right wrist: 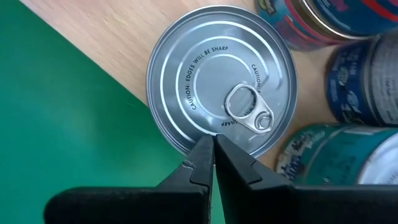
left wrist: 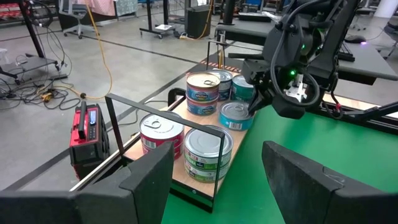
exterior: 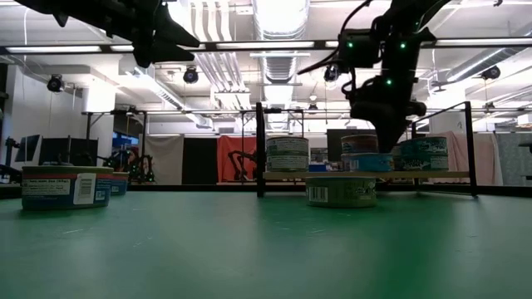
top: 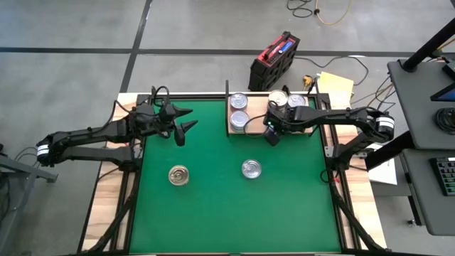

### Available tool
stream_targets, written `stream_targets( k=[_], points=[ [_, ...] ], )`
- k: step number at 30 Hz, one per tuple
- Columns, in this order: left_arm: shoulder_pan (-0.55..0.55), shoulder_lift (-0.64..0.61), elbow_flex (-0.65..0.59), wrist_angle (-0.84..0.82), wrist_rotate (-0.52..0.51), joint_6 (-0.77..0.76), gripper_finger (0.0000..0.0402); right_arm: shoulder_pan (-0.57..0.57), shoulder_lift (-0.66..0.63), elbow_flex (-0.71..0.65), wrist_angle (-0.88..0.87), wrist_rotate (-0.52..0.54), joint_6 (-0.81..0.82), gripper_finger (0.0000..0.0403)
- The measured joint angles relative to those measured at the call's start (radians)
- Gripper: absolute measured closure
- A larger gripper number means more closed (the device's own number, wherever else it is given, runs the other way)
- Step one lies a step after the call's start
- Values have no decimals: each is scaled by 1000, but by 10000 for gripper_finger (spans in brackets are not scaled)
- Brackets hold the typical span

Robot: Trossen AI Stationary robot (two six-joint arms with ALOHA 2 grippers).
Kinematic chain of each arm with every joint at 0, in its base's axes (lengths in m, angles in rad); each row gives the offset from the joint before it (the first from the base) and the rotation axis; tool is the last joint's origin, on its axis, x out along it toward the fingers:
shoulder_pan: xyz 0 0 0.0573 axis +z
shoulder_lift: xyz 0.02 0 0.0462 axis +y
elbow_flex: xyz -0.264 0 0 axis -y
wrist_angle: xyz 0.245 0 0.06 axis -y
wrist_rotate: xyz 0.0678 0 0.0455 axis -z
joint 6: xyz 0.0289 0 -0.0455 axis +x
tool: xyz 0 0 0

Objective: Stack canned seafood by type on shelf
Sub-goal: Adjust the tuna cans on the shelf, then put the green tuna can on the shelf

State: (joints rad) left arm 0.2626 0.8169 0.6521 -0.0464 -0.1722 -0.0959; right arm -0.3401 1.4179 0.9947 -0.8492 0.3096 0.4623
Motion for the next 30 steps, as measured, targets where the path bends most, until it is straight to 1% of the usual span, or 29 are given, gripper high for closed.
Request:
stream_targets(
  k=[6,16,20,22,25,27,30],
  points=[
    [0,0,0,0,0,0,172,0,-2,0,-19,28,11,394],
    [0,0,0,0,0,-6,172,2,-28,0,29,60,-14,394],
    [0,9,-3,2,0,-84,172,9,-70,5,37,59,-21,394],
    [0,28,-11,-1,10,-118,172,27,-100,5,37,58,-29,394],
    [-11,68,-23,19,57,-169,172,74,-153,4,39,58,-28,394],
    [-38,99,-29,62,81,-189,172,115,-191,2,47,58,-28,394],
    [-110,150,-31,131,85,-210,173,189,-240,-3,79,57,-26,394]
  ],
)
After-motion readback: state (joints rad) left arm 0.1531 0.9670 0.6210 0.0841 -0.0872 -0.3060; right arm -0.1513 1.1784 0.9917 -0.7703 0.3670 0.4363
